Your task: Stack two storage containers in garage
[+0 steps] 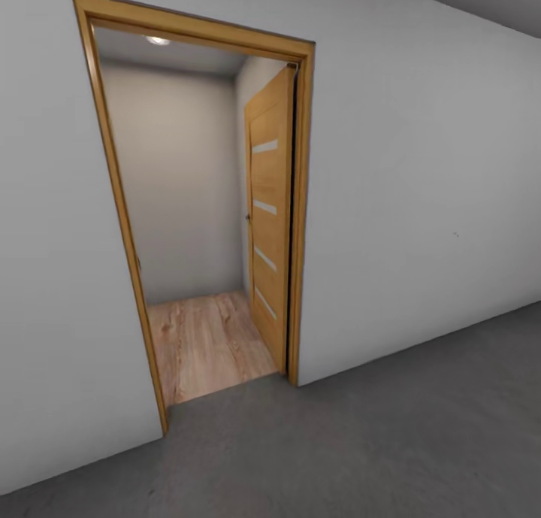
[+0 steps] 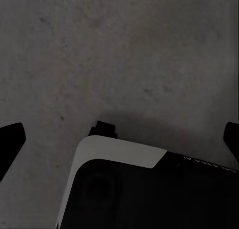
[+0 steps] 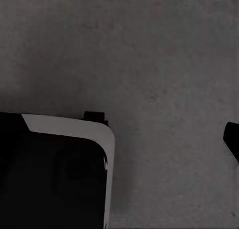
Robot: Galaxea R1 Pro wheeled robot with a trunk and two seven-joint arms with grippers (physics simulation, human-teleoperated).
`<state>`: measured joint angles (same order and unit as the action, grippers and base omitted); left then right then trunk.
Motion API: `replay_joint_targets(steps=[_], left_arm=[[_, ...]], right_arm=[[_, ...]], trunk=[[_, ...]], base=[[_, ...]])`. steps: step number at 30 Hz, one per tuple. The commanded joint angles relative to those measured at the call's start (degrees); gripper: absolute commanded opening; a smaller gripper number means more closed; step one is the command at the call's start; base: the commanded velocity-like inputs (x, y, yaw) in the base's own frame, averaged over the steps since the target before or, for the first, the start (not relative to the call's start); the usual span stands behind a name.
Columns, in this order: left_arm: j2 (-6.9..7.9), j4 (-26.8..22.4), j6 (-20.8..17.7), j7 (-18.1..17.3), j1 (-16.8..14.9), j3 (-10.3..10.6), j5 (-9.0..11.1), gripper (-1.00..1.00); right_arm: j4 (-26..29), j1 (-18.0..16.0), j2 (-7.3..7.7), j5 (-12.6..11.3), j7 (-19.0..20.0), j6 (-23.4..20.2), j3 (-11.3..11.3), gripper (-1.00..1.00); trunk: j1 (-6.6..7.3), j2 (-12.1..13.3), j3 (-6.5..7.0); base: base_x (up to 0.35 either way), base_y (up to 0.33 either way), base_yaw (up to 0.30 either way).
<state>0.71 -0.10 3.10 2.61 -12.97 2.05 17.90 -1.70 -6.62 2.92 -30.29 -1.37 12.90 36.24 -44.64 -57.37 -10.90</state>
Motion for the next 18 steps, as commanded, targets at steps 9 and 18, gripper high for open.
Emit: replay_joint_targets(steps=[9,18], left_arm=[[-0.01,0.02,0.15,0.11,-0.04,0.23,0.29,1.0],[-0.01,0.05,0.15,0.11,-0.04,0.24,0.29,1.0]], right_arm=[[-0.14,-0.06,-0.02,-0.38,-0.03,0.36,0.44,1.0],[-0.14,-0.06,-0.02,-0.38,-0.03,0.37,0.49,1.0]], trunk=[[-0.04,-0.05,-0.08],[-0.04,-0.05,-0.08]], base=[[0.319,-0.077,0.131],[0.319,-0.093,0.263]])
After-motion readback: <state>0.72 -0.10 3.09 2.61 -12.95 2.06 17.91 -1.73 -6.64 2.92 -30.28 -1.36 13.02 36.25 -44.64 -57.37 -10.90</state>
